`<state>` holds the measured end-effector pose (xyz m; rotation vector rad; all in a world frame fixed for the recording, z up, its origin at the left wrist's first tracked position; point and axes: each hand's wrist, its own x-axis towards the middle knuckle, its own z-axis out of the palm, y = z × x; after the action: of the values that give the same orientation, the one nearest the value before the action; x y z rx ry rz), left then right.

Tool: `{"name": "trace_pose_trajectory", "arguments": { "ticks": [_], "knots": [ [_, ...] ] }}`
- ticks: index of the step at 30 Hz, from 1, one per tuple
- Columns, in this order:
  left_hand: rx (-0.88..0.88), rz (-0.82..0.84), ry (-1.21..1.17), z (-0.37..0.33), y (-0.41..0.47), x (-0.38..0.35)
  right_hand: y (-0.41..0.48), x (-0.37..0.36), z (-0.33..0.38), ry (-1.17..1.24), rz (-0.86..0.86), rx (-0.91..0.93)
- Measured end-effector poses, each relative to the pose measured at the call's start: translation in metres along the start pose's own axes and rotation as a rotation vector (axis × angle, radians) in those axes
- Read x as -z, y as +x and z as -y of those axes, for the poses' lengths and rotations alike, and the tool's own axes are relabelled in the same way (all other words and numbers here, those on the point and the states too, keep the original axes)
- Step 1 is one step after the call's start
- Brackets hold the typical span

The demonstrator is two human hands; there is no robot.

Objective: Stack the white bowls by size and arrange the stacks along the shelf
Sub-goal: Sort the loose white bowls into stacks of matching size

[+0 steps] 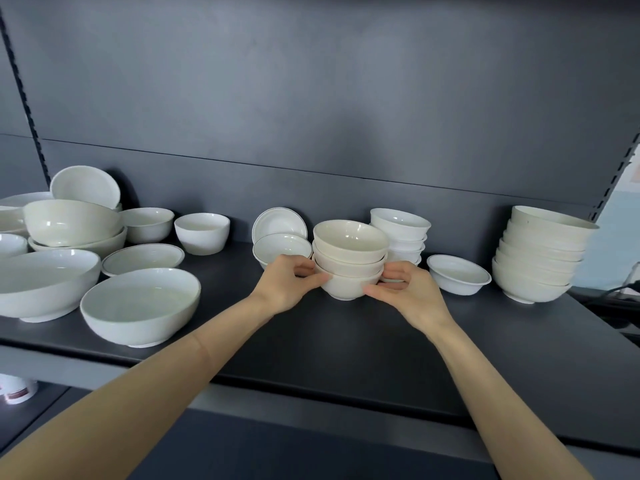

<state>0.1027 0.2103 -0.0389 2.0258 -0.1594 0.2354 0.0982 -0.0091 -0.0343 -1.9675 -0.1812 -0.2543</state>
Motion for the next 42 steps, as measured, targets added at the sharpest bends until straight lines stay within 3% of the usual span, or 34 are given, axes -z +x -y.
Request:
{"name": "trace_pose_trajectory", "arguments": {
  "ticks": [8,14,19,31,42],
  "knots": [
    [-0.078,0.003,0.346,-0.021,-0.024,0.049,-0.019,-0.022,0.023,-0.084,0.041,0.105],
    [-0.085,-0.032,0.434,-0.027,-0.01,0.113,-0.014,-0.07,0.048,-0.094,0.089,0.128],
    [-0.057,0.051,0.501,-0.006,0.022,0.155,-0.003,-0.116,0.06,-0.152,0.098,0.09],
    [-0.084,0.29,0.481,0.041,0.139,0.157,0.017,-0.16,0.061,-0.335,-0.049,-0.114],
    [-0.113,0.3,0.369,0.066,0.179,0.13,0.036,-0.168,0.05,-0.327,-0.026,-0.172]
  ]
}}
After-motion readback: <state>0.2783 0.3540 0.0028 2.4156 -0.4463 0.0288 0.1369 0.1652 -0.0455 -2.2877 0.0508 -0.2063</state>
